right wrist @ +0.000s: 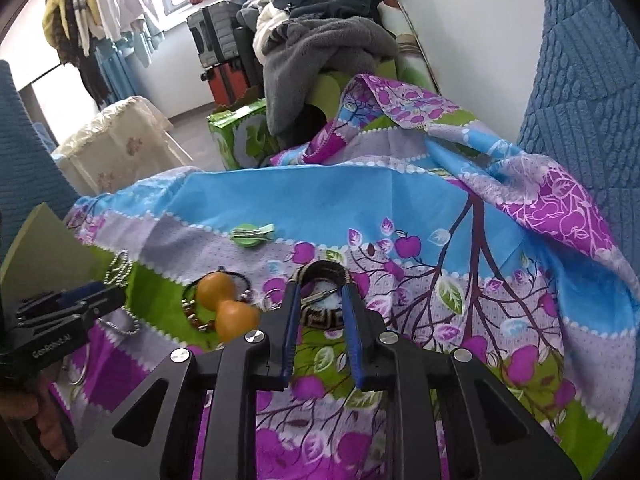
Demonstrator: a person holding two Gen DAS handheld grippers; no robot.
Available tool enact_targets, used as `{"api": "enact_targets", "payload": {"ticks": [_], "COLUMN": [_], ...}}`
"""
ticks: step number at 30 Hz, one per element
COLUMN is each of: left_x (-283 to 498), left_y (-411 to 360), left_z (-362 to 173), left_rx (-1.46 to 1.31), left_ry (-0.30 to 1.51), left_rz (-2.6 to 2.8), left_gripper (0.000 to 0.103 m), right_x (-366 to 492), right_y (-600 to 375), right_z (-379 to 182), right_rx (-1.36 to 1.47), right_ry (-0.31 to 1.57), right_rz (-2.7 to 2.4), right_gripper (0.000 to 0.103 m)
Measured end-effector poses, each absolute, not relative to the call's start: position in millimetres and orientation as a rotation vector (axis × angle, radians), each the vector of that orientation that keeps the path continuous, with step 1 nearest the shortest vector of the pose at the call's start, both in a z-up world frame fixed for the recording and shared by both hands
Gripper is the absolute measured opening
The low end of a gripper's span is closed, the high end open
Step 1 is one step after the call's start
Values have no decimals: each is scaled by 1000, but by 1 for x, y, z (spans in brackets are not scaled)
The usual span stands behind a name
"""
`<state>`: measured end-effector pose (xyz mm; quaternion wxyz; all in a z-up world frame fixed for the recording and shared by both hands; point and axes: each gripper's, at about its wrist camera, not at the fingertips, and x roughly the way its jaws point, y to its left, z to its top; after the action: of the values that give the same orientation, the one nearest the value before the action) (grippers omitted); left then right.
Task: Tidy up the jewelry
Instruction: 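Grasp the silver bead necklace with the left gripper while the right grasps the black patterned ring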
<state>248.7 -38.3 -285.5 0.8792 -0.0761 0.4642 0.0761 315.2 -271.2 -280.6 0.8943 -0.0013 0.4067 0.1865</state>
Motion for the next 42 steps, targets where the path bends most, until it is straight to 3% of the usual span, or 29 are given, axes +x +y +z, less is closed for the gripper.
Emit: {"api": "enact_targets", "payload": {"ticks": [3, 14, 20, 42], "left_x": [251, 256, 256, 216], "left_y": [-34, -36, -42, -41], "left_z": [-290, -296, -294, -234], "left_rx": [-162, -118, -82, -231], "left_ry": [979, 972, 980, 919], "left_rz": [162, 154, 127, -25], "left_gripper": [35, 34, 13, 9], "right_x": [323, 332, 329, 267], "right_y": [-270, -268, -266, -253], "right_z": [-287, -299, -298, -239], "right_rx": [-19, -50, -60, -20], "right_ry": [862, 886, 891, 810], "right_rz": [368, 340, 343, 362], "right_gripper": [19, 18, 7, 6]}}
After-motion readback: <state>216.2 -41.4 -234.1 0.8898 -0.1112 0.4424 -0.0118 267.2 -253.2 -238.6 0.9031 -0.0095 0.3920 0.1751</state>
